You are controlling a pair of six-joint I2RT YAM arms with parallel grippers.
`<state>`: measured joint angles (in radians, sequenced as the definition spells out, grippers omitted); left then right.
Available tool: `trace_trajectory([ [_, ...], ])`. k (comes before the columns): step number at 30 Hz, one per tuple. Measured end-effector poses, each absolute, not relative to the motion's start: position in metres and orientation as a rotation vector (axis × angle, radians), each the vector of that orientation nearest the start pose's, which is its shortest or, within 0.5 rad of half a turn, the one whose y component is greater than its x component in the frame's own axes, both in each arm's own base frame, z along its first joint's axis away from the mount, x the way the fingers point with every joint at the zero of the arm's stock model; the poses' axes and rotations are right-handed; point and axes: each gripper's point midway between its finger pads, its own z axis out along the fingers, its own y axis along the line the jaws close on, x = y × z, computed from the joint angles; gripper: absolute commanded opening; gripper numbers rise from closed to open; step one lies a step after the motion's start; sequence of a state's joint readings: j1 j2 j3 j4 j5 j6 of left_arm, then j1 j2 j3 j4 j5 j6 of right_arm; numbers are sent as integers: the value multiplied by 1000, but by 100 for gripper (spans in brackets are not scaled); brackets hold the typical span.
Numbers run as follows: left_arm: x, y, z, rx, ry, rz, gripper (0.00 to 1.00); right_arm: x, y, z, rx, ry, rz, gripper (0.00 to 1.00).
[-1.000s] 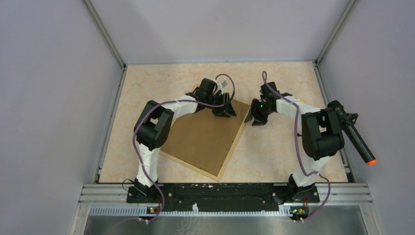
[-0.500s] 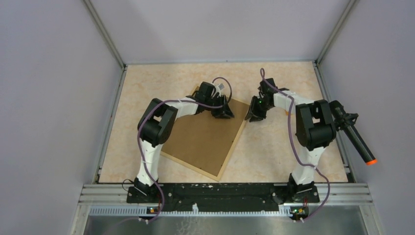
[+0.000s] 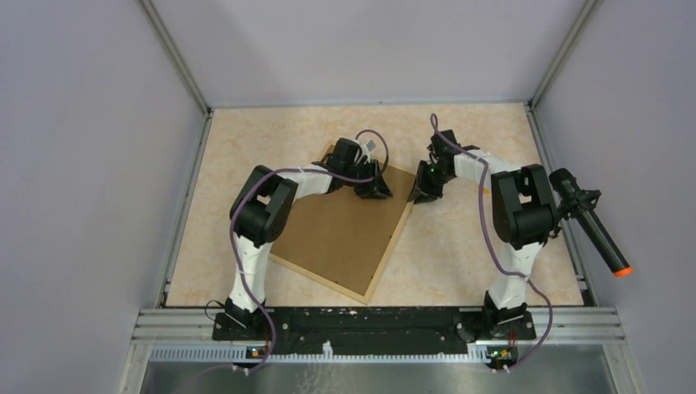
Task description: Put the photo into the frame
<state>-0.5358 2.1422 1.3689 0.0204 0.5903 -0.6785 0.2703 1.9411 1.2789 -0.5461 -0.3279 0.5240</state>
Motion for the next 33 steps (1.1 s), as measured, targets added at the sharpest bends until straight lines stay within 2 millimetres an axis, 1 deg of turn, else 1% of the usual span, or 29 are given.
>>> trace_trajectory([
  [7,375,-362,43,151,2525,-1246,40,357,181,25,298,2850,720,28],
  [15,375,-361,43,150,2525,-1245,39,347,180,25,336,2846,813,28],
  [23,375,-361,43,150,2525,-1245,39,348,178,23,343,2846,795,27],
  [26,375,-361,43,151,2525,-1245,38,353,178,23,345,2843,774,27],
  [33,375,-361,42,158,2524,-1243,38,354,181,22,373,2904,737,26],
])
